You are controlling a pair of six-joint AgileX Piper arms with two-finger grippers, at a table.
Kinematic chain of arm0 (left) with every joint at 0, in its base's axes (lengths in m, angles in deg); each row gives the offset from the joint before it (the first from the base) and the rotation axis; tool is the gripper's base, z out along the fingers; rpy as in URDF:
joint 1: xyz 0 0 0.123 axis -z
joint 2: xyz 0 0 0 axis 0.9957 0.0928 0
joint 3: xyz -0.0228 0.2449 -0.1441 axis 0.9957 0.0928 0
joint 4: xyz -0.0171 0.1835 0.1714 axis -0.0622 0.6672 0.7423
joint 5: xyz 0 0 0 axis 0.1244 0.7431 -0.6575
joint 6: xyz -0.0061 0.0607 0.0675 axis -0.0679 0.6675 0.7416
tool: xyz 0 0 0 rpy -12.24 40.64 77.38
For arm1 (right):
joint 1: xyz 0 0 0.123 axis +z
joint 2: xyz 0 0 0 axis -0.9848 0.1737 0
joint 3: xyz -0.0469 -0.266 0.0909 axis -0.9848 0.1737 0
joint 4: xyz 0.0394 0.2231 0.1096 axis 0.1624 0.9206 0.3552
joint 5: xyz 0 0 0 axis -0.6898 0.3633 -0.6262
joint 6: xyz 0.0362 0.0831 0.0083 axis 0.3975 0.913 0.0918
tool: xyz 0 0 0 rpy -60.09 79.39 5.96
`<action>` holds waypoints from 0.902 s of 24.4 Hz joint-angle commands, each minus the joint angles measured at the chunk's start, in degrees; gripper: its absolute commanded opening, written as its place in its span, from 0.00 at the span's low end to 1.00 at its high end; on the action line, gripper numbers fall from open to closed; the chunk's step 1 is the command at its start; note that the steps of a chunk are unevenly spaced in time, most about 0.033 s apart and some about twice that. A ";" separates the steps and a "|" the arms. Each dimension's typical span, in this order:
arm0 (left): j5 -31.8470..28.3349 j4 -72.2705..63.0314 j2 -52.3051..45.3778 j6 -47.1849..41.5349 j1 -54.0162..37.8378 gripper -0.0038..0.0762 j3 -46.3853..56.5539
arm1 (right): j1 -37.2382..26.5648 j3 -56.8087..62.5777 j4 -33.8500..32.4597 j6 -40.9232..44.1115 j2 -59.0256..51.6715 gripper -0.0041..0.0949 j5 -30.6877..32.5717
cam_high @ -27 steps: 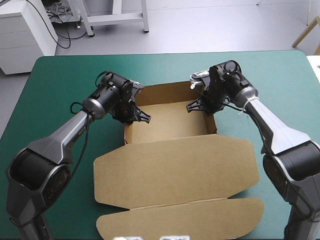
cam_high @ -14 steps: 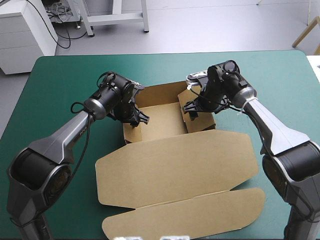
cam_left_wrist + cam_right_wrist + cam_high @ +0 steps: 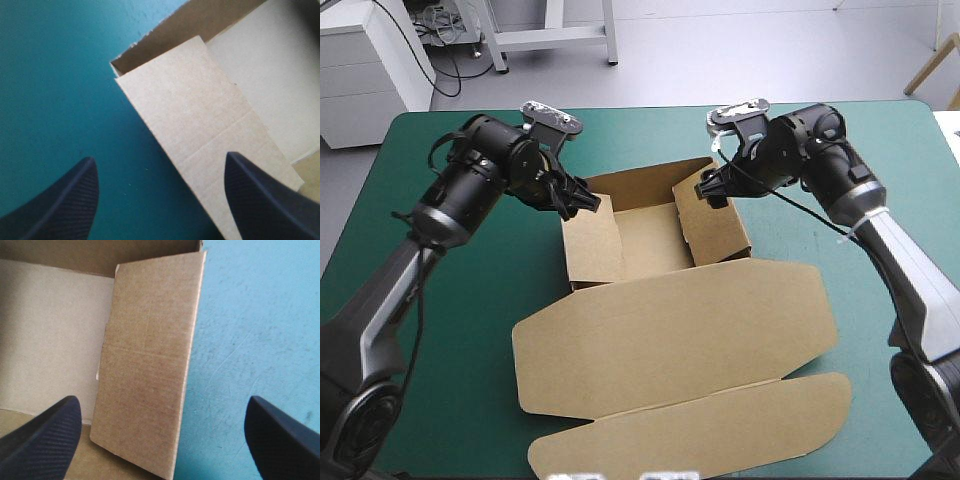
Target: Fold the box
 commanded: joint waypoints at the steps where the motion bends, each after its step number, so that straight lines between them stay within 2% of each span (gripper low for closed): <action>1: -0.83 0.93 -7.55 2.59 0.48 0.67 -2.05 | -0.13 -1.77 -0.91 -0.35 -6.76 0.86 -2.91; 4: -0.71 2.25 -13.71 3.16 0.48 0.60 -2.05 | -0.13 -1.77 -1.13 -1.35 -10.71 0.86 -3.13; 8: 2.01 2.99 -17.85 6.30 0.48 0.40 -2.05 | -0.13 -1.77 -1.13 -1.44 -12.50 0.86 -3.13; 11: 3.26 2.56 -20.64 8.75 0.48 0.21 -0.42 | -0.13 -1.77 -1.13 -1.44 -12.59 0.86 -2.71; 12: 3.26 2.56 -22.23 9.04 0.48 0.11 1.31 | -0.13 -1.77 -1.03 -1.44 -12.59 0.86 -2.71; 14: 3.26 2.38 -23.99 9.04 0.48 0.04 3.87 | -0.13 -1.77 -1.03 -1.44 -12.59 0.86 -2.71; 22: 1.60 1.62 -32.75 8.81 0.48 0.04 22.80 | -0.13 -1.77 -1.14 -1.44 -11.92 0.86 -3.08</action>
